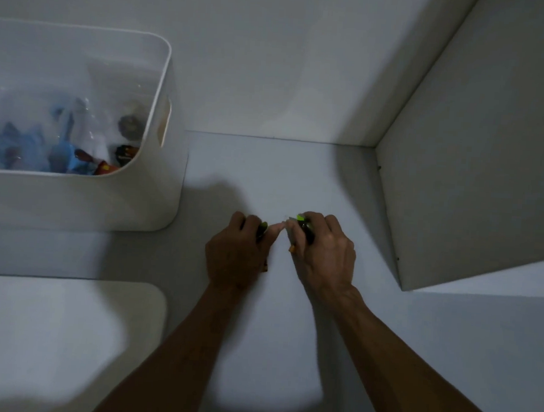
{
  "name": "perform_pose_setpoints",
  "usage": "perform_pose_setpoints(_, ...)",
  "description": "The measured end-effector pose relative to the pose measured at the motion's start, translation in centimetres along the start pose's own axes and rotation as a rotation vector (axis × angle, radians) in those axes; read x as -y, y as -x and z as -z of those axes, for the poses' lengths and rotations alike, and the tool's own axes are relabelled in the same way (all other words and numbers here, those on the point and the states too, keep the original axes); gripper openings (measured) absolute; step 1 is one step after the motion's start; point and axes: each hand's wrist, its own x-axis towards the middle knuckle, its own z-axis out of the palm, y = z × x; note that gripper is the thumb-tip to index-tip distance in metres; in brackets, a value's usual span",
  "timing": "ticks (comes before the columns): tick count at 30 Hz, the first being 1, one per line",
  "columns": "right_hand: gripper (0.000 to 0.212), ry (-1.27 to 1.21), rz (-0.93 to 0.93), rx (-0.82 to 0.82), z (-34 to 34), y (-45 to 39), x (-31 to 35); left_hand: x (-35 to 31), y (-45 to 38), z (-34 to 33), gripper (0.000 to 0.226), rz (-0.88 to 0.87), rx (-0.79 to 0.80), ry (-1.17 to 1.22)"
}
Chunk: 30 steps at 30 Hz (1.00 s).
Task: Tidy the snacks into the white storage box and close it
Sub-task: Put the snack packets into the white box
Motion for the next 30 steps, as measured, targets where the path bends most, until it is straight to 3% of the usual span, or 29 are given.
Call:
perform_pose_setpoints(4, 0.034, -0.048, -0.087, 0.07, 2.1, 0.4, 2.2, -0.8, -0.9, 3.6, 0.04, 0.044, 0.018, 0.006)
perform_pose_setpoints(7, 0.036, -0.083, -0.121, 0.012, 4.8, -1.1, 5.4, -1.7, -3.7, 8.2, 0.035, -0.017, -0.044, 0.064)
perform_pose_setpoints(10, 0.037, -0.154, -0.11, -0.057, 8.1, -4.1, 10.5, -2.0, -8.4, 14.2, 0.038, 0.019, -0.145, 0.184)
perform_pose_setpoints(15, 0.041, -0.24, -0.019, -0.13, 12.9, -8.3, 22.6, 1.4, -16.0, 25.1, 0.041, 0.148, -0.274, 0.172)
perform_pose_setpoints(21, 0.039, -0.231, 0.028, 0.002, 11.9, -8.0, 33.6, 9.3, -19.3, 31.2, 0.051, 0.351, -0.165, 0.139)
perform_pose_setpoints(26, 0.04, -0.151, -0.011, 0.07, 8.7, -7.4, 35.3, 12.4, -19.5, 30.3, 0.053, 0.38, -0.024, 0.124)
perform_pose_setpoints(30, 0.057, -0.043, -0.012, 0.134, 8.2, -7.4, 35.7, 12.5, -19.7, 28.6, 0.071, 0.451, 0.2, 0.135)
